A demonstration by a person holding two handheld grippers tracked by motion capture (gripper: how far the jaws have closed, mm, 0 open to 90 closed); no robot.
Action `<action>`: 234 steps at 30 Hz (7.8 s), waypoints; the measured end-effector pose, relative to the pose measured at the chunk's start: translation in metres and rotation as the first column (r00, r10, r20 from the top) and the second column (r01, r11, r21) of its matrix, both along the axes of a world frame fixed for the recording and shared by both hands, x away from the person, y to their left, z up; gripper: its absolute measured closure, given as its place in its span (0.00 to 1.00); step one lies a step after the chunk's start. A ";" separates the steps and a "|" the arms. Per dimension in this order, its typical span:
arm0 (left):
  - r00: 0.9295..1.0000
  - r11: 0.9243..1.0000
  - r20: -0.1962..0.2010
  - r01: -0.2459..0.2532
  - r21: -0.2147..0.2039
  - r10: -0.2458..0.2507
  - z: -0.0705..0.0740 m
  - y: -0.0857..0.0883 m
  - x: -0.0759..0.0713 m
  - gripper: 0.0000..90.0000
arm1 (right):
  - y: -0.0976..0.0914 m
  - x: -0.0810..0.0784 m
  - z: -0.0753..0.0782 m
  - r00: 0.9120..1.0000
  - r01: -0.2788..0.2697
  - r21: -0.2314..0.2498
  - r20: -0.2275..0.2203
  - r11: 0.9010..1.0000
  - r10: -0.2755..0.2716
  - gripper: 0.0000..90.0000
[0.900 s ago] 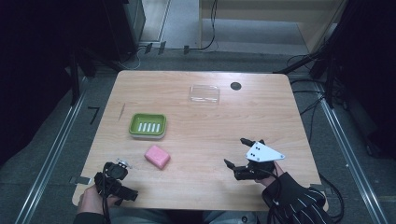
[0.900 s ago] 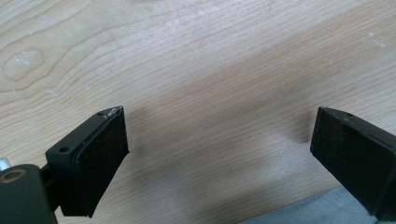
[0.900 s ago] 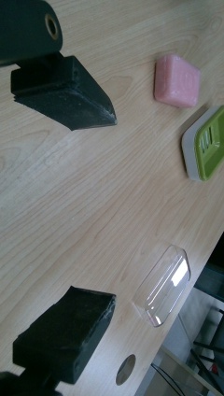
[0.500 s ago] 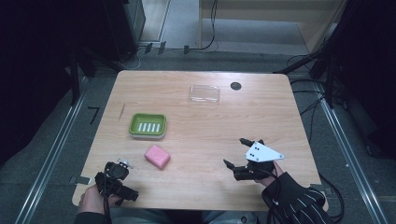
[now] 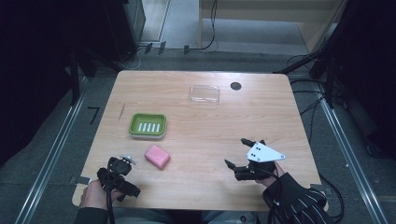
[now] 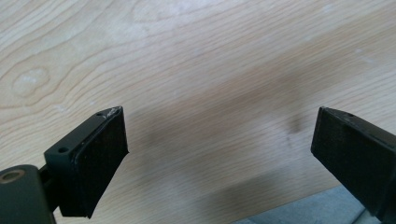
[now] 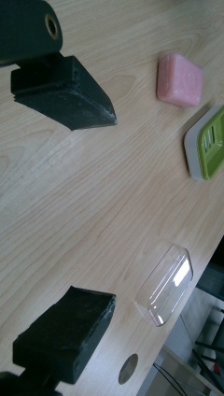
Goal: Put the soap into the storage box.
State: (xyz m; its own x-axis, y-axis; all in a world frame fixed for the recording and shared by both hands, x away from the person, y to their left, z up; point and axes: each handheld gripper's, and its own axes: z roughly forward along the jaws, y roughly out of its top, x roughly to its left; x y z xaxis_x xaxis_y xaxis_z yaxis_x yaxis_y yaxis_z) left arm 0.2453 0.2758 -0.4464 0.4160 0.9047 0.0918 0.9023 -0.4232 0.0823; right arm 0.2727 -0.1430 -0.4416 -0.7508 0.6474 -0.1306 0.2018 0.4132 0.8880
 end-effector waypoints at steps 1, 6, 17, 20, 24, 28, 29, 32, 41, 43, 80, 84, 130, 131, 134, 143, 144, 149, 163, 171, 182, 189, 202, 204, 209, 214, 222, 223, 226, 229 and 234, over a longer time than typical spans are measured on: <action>1.000 1.000 -0.001 0.005 -0.002 -0.005 0.001 -0.001 0.001 0.05 | 0.000 0.000 0.000 1.000 0.000 0.000 0.000 1.000 0.000 0.15; 1.000 1.000 0.008 0.016 -0.024 -0.016 0.005 -0.005 0.005 0.05 | 0.001 0.001 0.000 1.000 -0.003 -0.001 -0.004 1.000 0.003 0.15; 0.999 0.998 0.007 0.039 -0.041 -0.038 0.007 -0.006 0.014 0.05 | 0.004 0.002 0.000 1.000 -0.013 -0.004 0.001 1.000 0.013 0.15; 0.999 0.998 0.012 0.042 -0.043 -0.041 0.007 -0.008 0.016 0.05 | 0.005 0.003 0.000 1.000 -0.014 -0.004 -0.003 1.000 0.014 0.15; 0.999 0.998 0.011 0.054 -0.042 -0.053 0.009 -0.011 0.021 0.05 | 0.004 0.003 0.000 1.000 -0.014 -0.001 -0.003 1.000 0.014 0.15; 0.998 0.997 0.016 0.061 -0.040 -0.061 0.009 -0.013 0.023 0.05 | 0.004 0.003 0.000 1.000 -0.013 -0.001 -0.004 1.000 0.013 0.15; 0.998 0.997 0.013 0.067 -0.036 -0.066 0.009 -0.013 0.024 0.05 | 0.004 0.003 0.000 1.000 -0.013 -0.002 -0.004 1.000 0.013 0.15; 0.997 0.997 0.019 0.073 -0.038 -0.072 0.009 -0.016 0.026 0.05 | 0.005 0.003 0.000 1.000 -0.013 -0.002 -0.004 1.000 0.013 0.15; 0.994 0.994 0.023 0.103 -0.038 -0.102 0.010 -0.025 0.035 0.05 | 0.004 0.003 0.000 1.000 -0.013 -0.002 -0.004 1.000 0.013 0.15; 0.994 0.993 0.020 0.110 -0.038 -0.109 0.011 -0.026 0.038 0.05 | 0.005 0.003 0.000 1.000 -0.013 -0.001 -0.004 1.000 0.013 0.15; 0.984 0.982 0.007 0.177 -0.062 -0.177 0.014 -0.065 0.077 0.05 | 0.005 0.003 0.000 1.000 -0.017 -0.002 -0.004 1.000 0.017 0.15; 0.984 0.983 -0.002 0.175 -0.056 -0.176 0.013 -0.068 0.082 0.05 | 0.004 0.003 0.000 1.000 -0.017 -0.001 -0.003 1.000 0.017 0.15; 0.987 0.988 -0.051 0.150 -0.030 -0.151 -0.013 -0.078 0.106 0.14 | 0.004 0.003 0.000 1.000 -0.010 0.005 -0.001 1.000 0.010 0.15; 0.987 0.988 -0.051 0.150 -0.029 -0.151 -0.012 -0.079 0.106 0.14 | 0.004 0.003 0.000 1.000 -0.013 0.005 0.000 1.000 0.013 0.15; 0.987 0.988 -0.048 0.149 -0.032 -0.151 -0.012 -0.078 0.106 0.14 | 0.003 0.003 0.000 1.000 -0.012 0.007 -0.001 1.000 0.012 0.15; 0.987 0.988 -0.036 0.153 -0.032 -0.155 -0.008 -0.074 0.106 0.15 | 0.003 0.003 0.000 1.000 -0.011 0.007 -0.002 1.000 0.011 0.15; 0.988 0.988 -0.030 0.149 -0.039 -0.151 -0.005 -0.073 0.106 0.15 | 0.003 0.003 0.000 1.000 -0.011 0.007 -0.002 1.000 0.011 0.15; 0.990 0.990 -0.010 0.137 -0.043 -0.137 0.003 -0.068 0.106 0.15 | 0.004 0.003 0.000 1.000 -0.010 0.006 -0.003 1.000 0.010 0.15; 0.995 0.994 0.035 0.090 -0.062 -0.088 0.017 -0.057 0.117 0.15 | 0.004 0.003 0.000 1.000 -0.012 0.003 -0.004 1.000 0.012 0.15; 0.996 0.994 0.045 0.081 -0.073 -0.077 0.024 -0.054 0.123 0.15 | 0.004 0.003 0.000 1.000 -0.010 0.005 -0.002 1.000 0.011 0.15; 0.997 0.996 0.070 0.047 -0.079 -0.042 0.031 -0.048 0.133 0.15 | 0.003 0.003 0.000 1.000 -0.009 0.005 -0.004 1.000 0.009 0.15; 0.996 0.995 0.090 0.024 -0.095 -0.015 0.036 -0.043 0.139 0.15 | 0.003 0.003 0.000 1.000 -0.009 0.005 -0.004 1.000 0.009 0.15; 0.994 0.995 0.109 0.001 -0.099 0.010 0.038 -0.036 0.150 0.15 | 0.003 0.003 0.000 1.000 -0.008 0.005 -0.005 1.000 0.008 0.15; 0.994 0.995 0.108 0.004 -0.097 0.006 0.038 -0.036 0.151 0.15 | 0.003 0.003 0.000 1.000 -0.008 0.004 -0.005 1.000 0.008 0.15; 0.993 0.995 0.121 -0.001 -0.101 0.013 0.041 -0.035 0.154 0.15 | 0.003 0.003 0.000 1.000 -0.005 0.006 -0.005 1.000 0.005 0.15; 0.991 0.995 0.134 -0.011 -0.099 0.024 0.044 -0.033 0.160 0.15 | 0.003 0.003 0.000 1.000 -0.007 0.003 -0.005 1.000 0.007 0.15; 0.987 0.994 0.152 -0.037 -0.099 0.051 0.042 -0.034 0.166 0.15 | 0.003 0.003 0.000 1.000 -0.007 0.002 -0.004 1.000 0.007 0.15; 0.986 0.994 0.154 -0.040 -0.106 0.056 0.043 -0.033 0.167 0.15 | 0.003 0.003 0.000 1.000 -0.007 0.002 -0.004 1.000 0.007 0.15; 0.985 0.993 0.159 -0.047 -0.107 0.064 0.043 -0.032 0.169 0.15 | 0.003 0.003 0.000 1.000 -0.005 0.003 -0.005 1.000 0.005 0.15; 0.983 0.992 0.168 -0.058 -0.110 0.076 0.042 -0.032 0.172 0.15 | 0.003 0.003 0.000 1.000 -0.006 0.002 -0.005 1.000 0.006 0.15; 0.981 0.992 0.174 -0.069 -0.109 0.087 0.041 -0.031 0.176 0.15 | 0.003 0.003 0.000 1.000 -0.006 0.002 -0.005 1.000 0.006 0.15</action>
State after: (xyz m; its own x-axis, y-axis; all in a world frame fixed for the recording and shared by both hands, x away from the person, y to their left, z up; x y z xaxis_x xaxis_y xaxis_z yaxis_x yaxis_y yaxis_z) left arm 0.4209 0.2447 -0.4055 0.3291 0.9421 0.0637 0.8992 -0.3333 0.2833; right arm 0.2755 -0.1401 -0.4420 -0.7550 0.6435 -0.1259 0.2035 0.4125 0.8879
